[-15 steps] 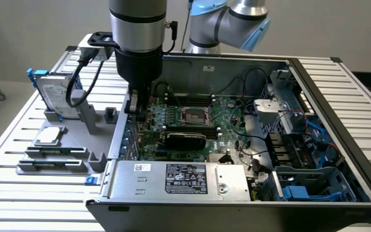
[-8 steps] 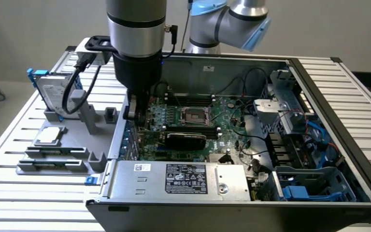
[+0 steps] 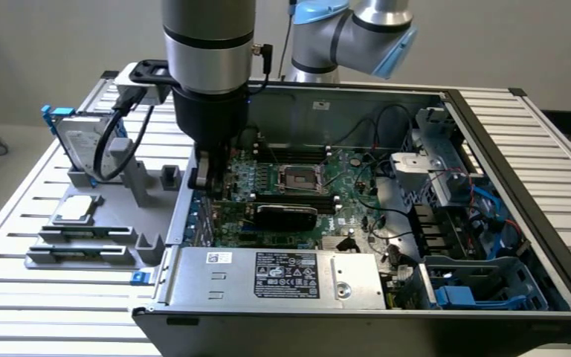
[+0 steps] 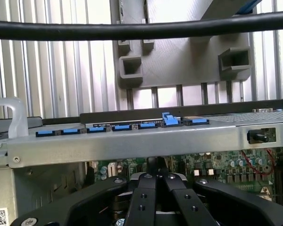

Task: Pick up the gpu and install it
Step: 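Press down on the gpu until it lock into place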

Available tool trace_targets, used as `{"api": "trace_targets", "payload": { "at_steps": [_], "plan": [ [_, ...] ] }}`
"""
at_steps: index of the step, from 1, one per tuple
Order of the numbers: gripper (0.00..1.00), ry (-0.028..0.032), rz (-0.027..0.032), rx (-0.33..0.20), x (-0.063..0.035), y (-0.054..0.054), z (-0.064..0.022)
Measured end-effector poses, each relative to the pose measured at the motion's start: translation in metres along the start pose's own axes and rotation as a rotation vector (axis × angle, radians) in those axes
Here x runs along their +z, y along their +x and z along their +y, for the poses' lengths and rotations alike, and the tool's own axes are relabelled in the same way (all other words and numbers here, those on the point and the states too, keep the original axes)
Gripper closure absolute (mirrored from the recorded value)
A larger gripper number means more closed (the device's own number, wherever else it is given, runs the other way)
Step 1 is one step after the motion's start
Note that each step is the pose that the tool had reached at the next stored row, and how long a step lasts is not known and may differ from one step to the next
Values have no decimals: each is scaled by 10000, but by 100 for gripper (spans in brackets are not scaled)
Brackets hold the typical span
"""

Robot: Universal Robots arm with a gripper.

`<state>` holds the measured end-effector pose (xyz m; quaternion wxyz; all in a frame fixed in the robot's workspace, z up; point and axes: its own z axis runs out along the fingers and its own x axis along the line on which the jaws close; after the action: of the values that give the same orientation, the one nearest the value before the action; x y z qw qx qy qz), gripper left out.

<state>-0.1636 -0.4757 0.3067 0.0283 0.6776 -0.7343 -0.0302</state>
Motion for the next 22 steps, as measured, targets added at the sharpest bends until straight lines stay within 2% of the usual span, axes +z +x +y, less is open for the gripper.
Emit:
{"api": "trace_targets", "payload": {
  "at_steps": [6, 22],
  "plan": [
    [89, -1, -19, 228, 22, 5, 9],
    [89, -8, -195, 1286, 34, 0, 9]
  ]
}}
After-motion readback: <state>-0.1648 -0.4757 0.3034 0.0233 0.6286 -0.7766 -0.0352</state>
